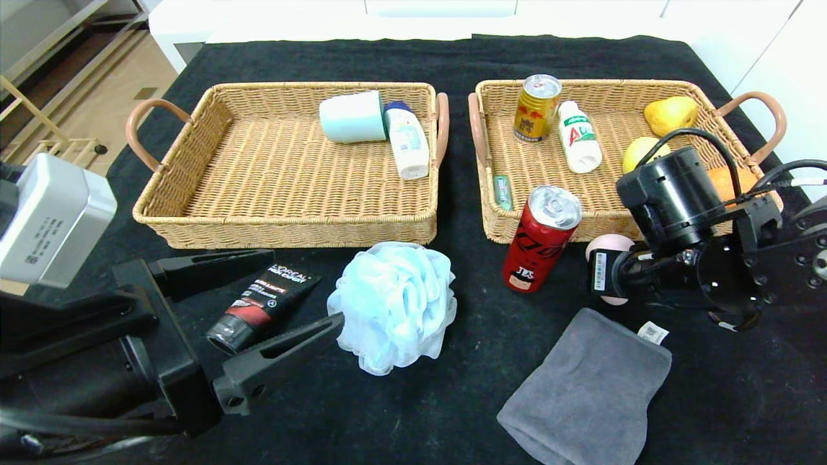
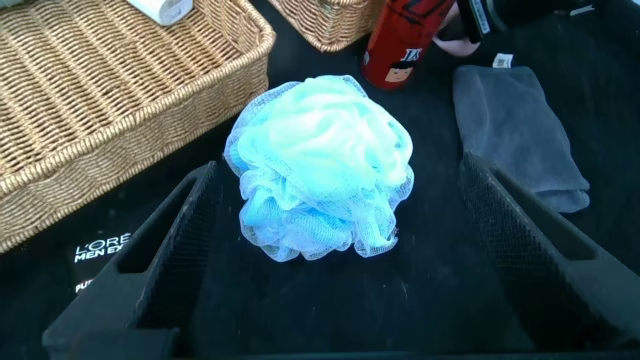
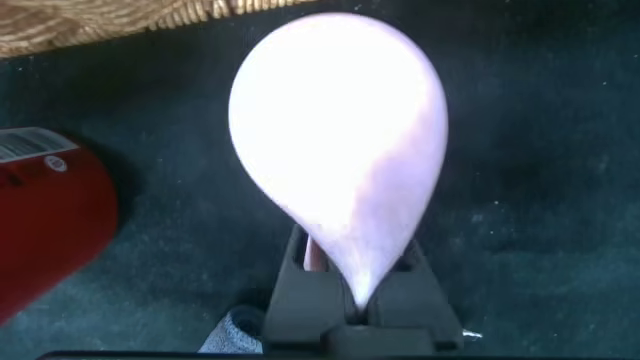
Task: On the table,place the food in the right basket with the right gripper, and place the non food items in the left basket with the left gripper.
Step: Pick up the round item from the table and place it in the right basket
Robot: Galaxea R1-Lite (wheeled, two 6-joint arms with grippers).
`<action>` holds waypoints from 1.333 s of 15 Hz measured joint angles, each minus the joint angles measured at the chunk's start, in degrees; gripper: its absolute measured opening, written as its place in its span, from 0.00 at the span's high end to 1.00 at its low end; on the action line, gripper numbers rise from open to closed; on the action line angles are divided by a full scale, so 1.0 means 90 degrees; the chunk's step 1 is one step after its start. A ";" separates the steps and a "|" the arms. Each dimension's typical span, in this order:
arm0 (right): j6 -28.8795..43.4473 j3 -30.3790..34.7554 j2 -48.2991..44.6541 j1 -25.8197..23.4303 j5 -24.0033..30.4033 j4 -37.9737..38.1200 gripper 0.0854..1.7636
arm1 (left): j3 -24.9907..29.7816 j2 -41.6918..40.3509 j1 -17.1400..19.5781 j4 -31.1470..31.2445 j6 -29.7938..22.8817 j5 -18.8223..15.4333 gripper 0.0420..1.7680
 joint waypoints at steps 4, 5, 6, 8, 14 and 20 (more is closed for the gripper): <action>-0.0007 0.0003 0.0005 0.0054 0.0001 0.0020 0.96 | 0.0003 0.0000 0.0000 0.0000 0.0001 -0.0003 0.03; -0.0007 0.0003 0.0007 0.0066 0.0004 0.0020 0.96 | 0.0003 0.0000 0.0000 0.0000 0.0001 -0.0003 0.03; -0.0007 0.0005 0.0015 0.0069 0.0001 0.0020 0.96 | 0.0003 0.0000 0.0000 0.0000 0.0000 -0.0003 0.03; 0.0000 0.0003 0.0031 0.0034 0.0009 0.0020 0.96 | 0.0003 0.0000 0.0000 -0.0005 0.0000 -0.0003 0.03; -0.0116 -0.0003 -0.0270 0.0116 0.0034 0.0115 0.96 | -0.0018 0.0012 0.0000 -0.0015 -0.0005 0.0022 0.03; -0.0665 -0.0077 -0.1212 0.0265 0.0037 0.0658 0.96 | -0.0007 0.0005 0.0001 0.0004 0.0000 0.0018 0.03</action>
